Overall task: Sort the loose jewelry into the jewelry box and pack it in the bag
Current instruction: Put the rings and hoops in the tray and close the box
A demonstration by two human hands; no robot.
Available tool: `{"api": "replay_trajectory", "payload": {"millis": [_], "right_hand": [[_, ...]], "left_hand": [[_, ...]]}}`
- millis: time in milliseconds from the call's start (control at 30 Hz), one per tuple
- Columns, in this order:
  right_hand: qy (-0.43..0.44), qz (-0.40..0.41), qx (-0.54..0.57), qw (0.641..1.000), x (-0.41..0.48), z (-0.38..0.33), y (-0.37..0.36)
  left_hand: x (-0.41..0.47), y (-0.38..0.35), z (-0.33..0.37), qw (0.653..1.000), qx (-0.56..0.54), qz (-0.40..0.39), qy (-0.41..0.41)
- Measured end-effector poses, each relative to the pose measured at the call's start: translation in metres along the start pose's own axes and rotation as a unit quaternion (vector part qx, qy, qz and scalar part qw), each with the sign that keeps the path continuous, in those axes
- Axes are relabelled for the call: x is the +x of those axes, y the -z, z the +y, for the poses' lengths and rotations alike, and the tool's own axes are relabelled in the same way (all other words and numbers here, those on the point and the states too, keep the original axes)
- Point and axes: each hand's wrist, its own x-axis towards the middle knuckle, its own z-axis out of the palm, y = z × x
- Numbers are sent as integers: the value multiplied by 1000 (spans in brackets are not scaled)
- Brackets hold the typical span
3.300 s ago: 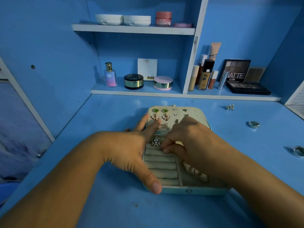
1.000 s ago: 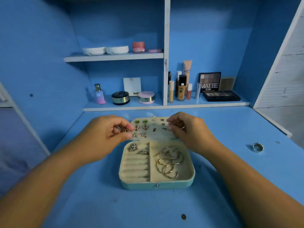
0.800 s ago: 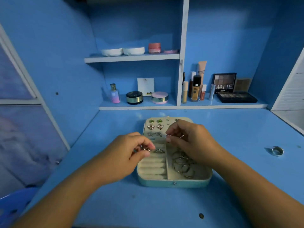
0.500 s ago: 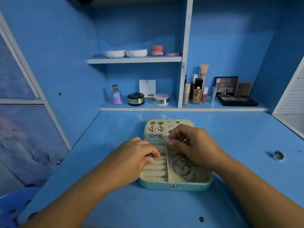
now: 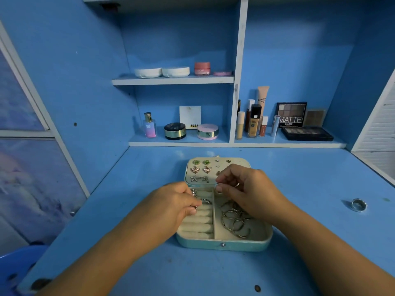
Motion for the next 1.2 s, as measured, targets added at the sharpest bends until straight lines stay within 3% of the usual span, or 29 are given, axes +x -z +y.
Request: {"api": "replay_trajectory", "payload": {"millis": [133, 367, 500, 633, 833, 1200], "right_hand": [[1, 1, -4, 1000, 0, 0, 0], [8, -16, -11, 1000, -1, 2, -1], [18, -28, -5, 999, -2, 0, -1], [18, -49, 5, 999, -4, -6, -4], [53, -100, -6, 993, -10, -19, -11], [198, -68, -178, 961, -8, -15, -27]], "left_hand": [[-1, -6, 1, 999, 16, 21, 24], [2, 4, -10, 999, -16, 10, -33], [3, 2, -44, 995, -41, 82, 42], [1, -11, -61, 993, 44, 16, 108], [2, -12, -61, 991, 46, 13, 123], [3, -12, -62, 992, 21, 19, 127]]}}
